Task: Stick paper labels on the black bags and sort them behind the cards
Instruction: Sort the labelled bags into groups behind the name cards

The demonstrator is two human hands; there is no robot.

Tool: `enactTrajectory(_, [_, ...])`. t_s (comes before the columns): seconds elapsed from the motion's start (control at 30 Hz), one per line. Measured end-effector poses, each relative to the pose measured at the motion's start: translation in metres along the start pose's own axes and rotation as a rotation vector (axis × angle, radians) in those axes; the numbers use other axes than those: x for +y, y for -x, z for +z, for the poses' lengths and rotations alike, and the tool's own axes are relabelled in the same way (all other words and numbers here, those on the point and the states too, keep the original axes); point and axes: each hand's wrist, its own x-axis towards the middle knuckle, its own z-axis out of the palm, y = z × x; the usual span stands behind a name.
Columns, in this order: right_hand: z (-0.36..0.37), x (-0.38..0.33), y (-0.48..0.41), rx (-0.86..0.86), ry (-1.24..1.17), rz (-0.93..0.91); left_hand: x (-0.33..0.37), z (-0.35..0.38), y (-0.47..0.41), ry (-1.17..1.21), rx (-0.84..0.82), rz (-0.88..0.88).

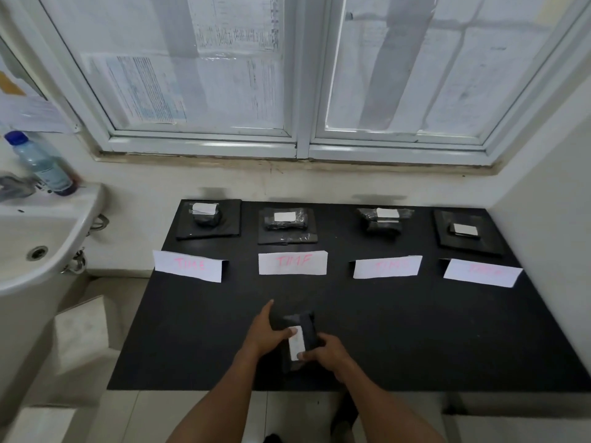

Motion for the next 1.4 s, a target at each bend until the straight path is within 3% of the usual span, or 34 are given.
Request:
enactTrajectory(0.13, [-0.021, -0.028, 0.009, -0.158, -0.004, -0.074, 0.017, -0.012, -0.001, 0.095, -0.079, 0.000])
enactTrajectory(0.2, [-0.027, -0.041, 0.009, -0.136, -0.101, -0.102, 0.028, -0.019, 0.003, 0.213, -0.131, -0.028])
enactTrajectory(0.3, [-0.030, -0.058, 0.011, -0.056, -0.238, -0.176, 0.044, -0.025, 0.008, 0.347, -0.024, -0.014])
enactTrajectory(0.4, [-0.033, -0.070, 0.015, 0.000, -0.075, -0.375, 0.049, -0.027, 0.004, 0.406, 0.103, 0.034])
enactTrajectory(0.57, [-0.035, -0.079, 0.019, 0.081, 0.084, -0.517, 0.057, -0.037, 0.007, 0.471, 0.087, 0.113])
enactTrajectory(0.8, [-0.040, -0.096, 0.023, 0.114, 0.064, -0.530, 0.061, -0.063, 0.011, 0.534, -0.108, 0.203])
enactTrajectory(0.93, [-0.037, -0.108, 0.020, 0.181, 0.057, -0.556, 0.070, -0.075, 0.017, 0.351, -0.035, 0.184])
enactTrajectory(1.2, [-0.039, -0.144, -0.012, 0.269, 0.061, -0.574, 0.090, -0.100, -0.021, 0.402, -0.022, 0.174])
enactTrajectory(1.4, [-0.046, -0.192, -0.074, 0.246, 0.080, -0.577, 0.117, -0.116, -0.078, 0.502, 0.198, 0.194])
